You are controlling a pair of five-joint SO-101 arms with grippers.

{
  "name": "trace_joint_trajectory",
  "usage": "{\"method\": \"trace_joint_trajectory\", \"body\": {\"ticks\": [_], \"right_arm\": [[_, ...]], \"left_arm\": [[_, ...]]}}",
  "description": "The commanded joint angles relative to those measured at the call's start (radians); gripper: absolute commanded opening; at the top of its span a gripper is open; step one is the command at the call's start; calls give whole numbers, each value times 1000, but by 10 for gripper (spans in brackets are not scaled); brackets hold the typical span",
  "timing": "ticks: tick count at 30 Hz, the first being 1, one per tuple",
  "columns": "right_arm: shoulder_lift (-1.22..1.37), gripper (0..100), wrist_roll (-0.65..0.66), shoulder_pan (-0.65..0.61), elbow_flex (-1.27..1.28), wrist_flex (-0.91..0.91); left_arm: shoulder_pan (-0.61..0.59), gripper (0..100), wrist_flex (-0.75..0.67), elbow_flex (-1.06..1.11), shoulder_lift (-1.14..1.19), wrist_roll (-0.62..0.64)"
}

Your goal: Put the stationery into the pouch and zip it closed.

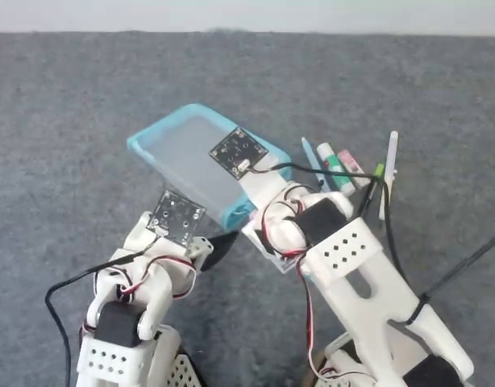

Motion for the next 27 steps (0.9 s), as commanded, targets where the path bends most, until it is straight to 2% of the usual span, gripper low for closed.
{"method": "trace_joint_trajectory", "body": {"ticks": [1,8,13,18,23,27], "right_arm": [[-25,6,-11,-10,-87,42],[-27,6,-6,-10,-83,48],[-51,6,25,-10,-84,87],[-168,6,31,-7,-69,134],[-269,6,91,-1,20,142],[-291,6,97,-1,80,136]], "left_arm": [[5,352,-75,-13,80,-11],[-66,352,-201,-13,213,-11],[-72,352,-267,-16,307,-11],[-78,352,-307,-16,353,-12],[-160,352,-330,-21,365,-12],[-169,352,-333,-21,367,-11]]}}
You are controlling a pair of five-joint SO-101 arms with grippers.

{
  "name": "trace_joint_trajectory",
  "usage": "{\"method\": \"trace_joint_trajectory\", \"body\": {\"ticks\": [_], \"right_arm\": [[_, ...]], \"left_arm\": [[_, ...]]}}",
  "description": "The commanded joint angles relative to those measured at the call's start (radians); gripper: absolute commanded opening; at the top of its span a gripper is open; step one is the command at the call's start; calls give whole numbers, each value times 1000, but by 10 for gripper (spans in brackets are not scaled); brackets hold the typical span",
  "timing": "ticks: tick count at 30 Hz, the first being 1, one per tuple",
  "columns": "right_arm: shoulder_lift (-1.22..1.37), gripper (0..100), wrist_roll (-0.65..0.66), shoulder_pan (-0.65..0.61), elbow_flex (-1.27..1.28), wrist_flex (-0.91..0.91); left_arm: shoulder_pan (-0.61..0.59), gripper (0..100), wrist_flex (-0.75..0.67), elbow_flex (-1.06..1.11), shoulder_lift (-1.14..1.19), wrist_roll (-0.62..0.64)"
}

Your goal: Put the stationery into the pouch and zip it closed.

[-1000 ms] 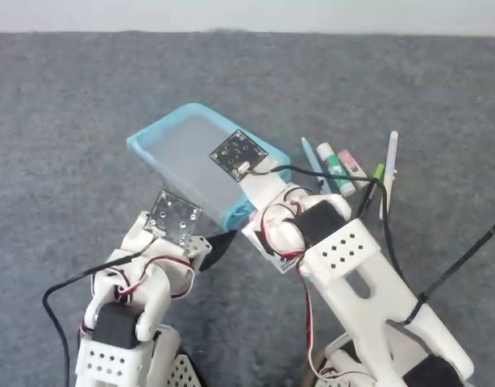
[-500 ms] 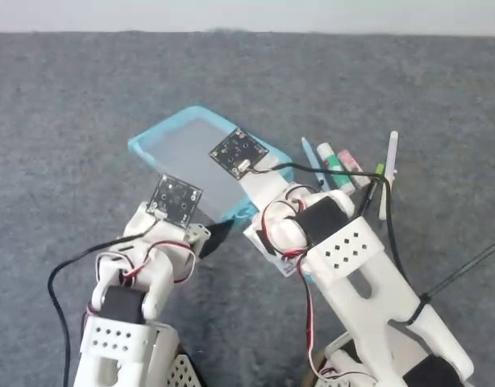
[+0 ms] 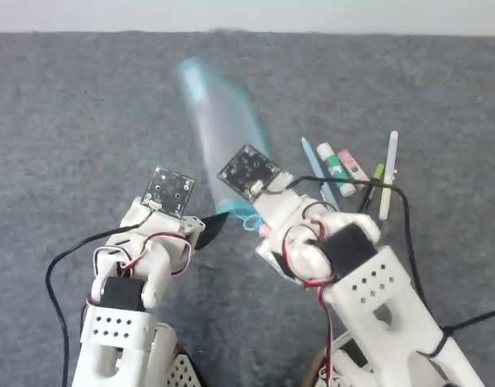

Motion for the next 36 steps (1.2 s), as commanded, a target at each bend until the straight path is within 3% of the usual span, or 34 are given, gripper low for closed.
{"method": "trace_joint_trajectory", "body": {"ticks": [1,12,24,28,31,36], "right_arm": [[-64,6,20,2,14,8],[-61,6,34,16,210,-143],[-59,6,-44,77,209,-245],[-59,6,-43,77,204,-251],[-56,6,-43,73,127,-231],[58,6,-83,30,-106,-127]], "left_arm": [[-44,352,-32,-21,20,-6],[-46,352,-23,-19,11,-8],[-37,355,192,-150,5,-9],[-6,355,296,-156,-124,-11],[75,355,373,-148,-270,-5],[91,356,356,-77,-379,-5]]}}
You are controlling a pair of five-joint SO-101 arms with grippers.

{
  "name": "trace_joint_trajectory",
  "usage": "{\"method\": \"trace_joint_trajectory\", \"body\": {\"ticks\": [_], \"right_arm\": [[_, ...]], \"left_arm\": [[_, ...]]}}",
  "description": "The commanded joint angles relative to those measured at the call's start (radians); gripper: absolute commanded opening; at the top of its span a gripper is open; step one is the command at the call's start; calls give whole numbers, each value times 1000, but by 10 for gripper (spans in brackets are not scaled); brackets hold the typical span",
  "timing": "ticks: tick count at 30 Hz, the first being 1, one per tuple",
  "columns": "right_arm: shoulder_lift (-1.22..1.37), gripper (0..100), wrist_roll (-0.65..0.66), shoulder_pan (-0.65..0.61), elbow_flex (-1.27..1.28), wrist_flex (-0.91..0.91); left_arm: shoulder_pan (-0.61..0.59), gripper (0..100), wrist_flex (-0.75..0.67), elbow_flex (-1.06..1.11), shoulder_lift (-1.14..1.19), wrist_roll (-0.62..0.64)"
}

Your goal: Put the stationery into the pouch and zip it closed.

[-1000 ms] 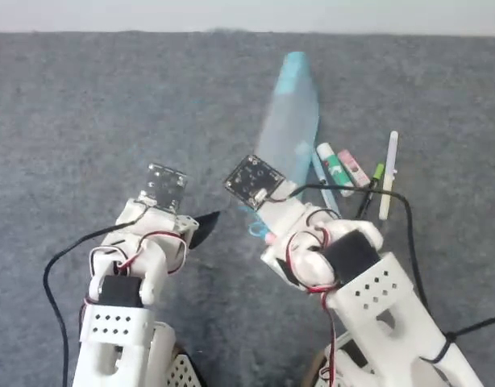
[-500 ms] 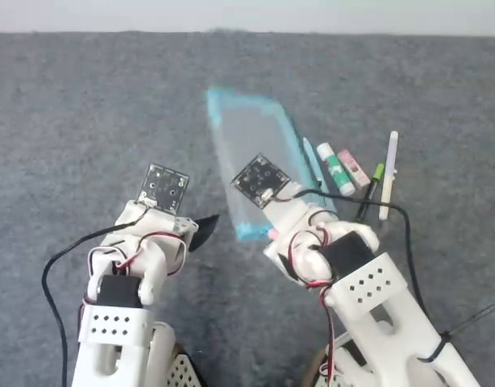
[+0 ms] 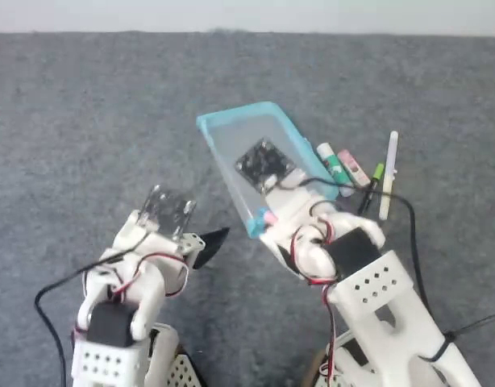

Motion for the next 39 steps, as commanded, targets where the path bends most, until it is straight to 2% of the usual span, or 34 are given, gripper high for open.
{"method": "trace_joint_trajectory", "body": {"ticks": [1,5,12,19,28,33,39], "right_arm": [[94,6,-32,-53,-187,53],[163,6,-35,-111,-203,56],[127,6,-31,-116,-203,68],[97,6,-31,-119,-206,93],[94,6,-31,-165,-232,130],[41,6,2,-165,-232,166],[-10,6,21,-165,-227,194]], "left_arm": [[26,356,-11,16,-75,3],[28,356,-14,18,-77,5],[29,356,-87,74,-77,5],[129,353,-89,102,-75,29],[126,353,-147,147,-75,28],[63,353,-175,154,-75,23],[58,323,-175,160,-75,3]]}}
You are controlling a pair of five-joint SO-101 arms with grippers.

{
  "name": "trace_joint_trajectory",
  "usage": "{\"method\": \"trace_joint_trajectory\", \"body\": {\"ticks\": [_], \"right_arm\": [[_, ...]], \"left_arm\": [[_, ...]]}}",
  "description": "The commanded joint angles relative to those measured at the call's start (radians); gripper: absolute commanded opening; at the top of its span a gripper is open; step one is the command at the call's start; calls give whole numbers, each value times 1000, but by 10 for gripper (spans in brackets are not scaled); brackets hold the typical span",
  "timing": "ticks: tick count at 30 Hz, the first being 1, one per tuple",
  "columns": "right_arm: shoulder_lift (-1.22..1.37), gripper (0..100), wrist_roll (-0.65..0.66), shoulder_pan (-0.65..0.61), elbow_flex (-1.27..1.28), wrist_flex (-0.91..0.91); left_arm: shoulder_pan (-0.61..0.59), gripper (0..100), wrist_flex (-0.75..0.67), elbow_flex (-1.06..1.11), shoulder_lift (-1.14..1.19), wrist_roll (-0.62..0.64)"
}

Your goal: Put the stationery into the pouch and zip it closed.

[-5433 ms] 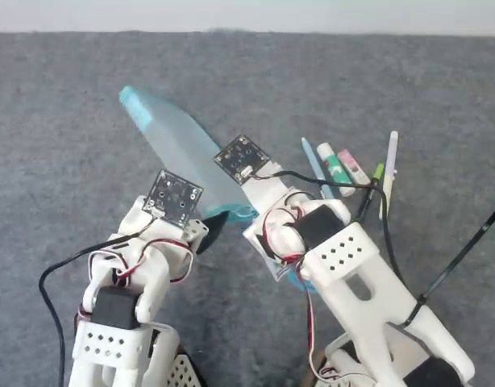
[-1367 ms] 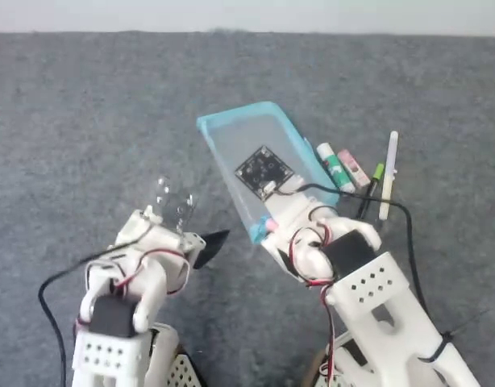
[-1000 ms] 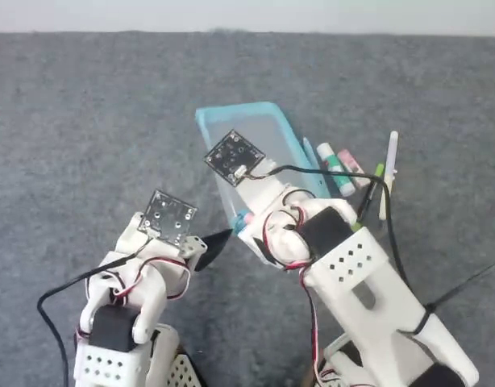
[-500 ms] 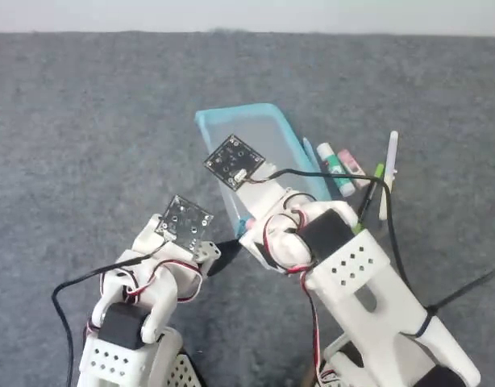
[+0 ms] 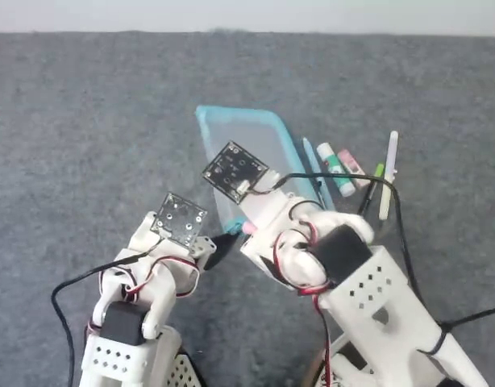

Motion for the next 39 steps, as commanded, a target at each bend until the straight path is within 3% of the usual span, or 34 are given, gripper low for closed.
{"method": "trace_joint_trajectory", "body": {"ticks": [1,11,25,34,39], "right_arm": [[-50,6,34,-13,-54,25],[-50,6,63,-102,64,12],[-50,6,95,-105,103,2],[-50,6,104,-105,278,-76],[-50,6,104,-105,358,-101]], "left_arm": [[-12,321,-32,-7,-9,-9],[-11,302,-32,-10,-12,-8],[-12,296,-32,-12,-18,-6],[-11,115,-66,-4,-17,23],[-20,88,-61,-4,-12,25]]}}
